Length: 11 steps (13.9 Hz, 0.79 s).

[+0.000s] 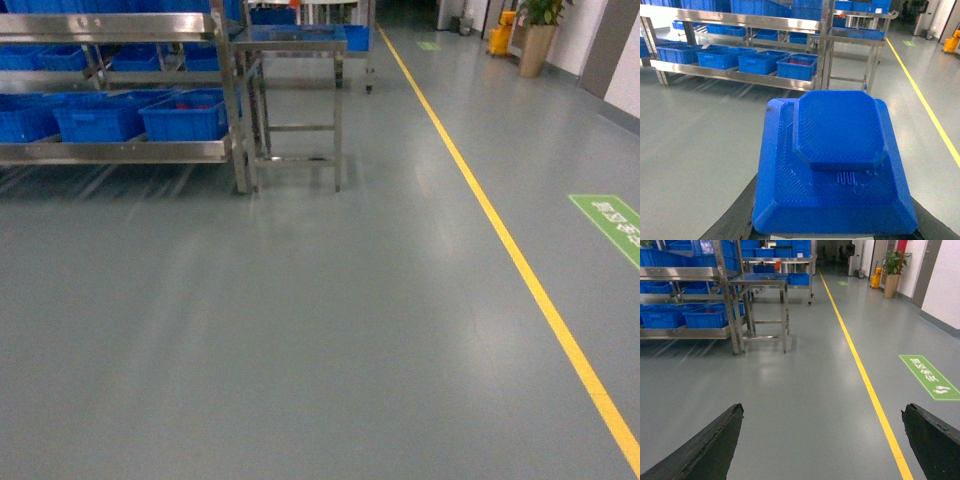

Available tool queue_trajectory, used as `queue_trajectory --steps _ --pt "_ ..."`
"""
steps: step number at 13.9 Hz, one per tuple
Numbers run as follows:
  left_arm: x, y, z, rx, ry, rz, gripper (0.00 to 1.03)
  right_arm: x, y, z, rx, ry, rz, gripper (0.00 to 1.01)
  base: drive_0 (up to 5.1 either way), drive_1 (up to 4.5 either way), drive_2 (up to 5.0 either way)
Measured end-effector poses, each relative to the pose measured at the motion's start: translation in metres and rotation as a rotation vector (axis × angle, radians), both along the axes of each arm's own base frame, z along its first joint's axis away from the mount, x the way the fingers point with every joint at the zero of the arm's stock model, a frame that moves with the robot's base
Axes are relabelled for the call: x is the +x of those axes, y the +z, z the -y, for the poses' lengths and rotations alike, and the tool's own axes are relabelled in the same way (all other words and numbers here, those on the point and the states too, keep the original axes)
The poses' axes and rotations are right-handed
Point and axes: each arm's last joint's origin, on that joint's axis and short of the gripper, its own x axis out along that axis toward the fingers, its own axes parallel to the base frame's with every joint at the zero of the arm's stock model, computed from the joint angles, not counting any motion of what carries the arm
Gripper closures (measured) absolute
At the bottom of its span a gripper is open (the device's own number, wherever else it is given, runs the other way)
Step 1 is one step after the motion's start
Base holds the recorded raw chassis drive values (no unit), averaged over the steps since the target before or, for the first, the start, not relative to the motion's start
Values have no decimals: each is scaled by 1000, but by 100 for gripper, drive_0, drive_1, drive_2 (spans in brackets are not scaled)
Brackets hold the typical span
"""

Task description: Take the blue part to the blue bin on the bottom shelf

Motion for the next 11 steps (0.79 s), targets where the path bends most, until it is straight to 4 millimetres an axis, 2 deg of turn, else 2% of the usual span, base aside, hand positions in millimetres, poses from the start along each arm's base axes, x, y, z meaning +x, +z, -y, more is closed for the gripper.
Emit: queue_trajectory --steps 11 --pt "0 0 0 -1 -1 2 60 0 0 0 0 0 1 3 -4 413 -420"
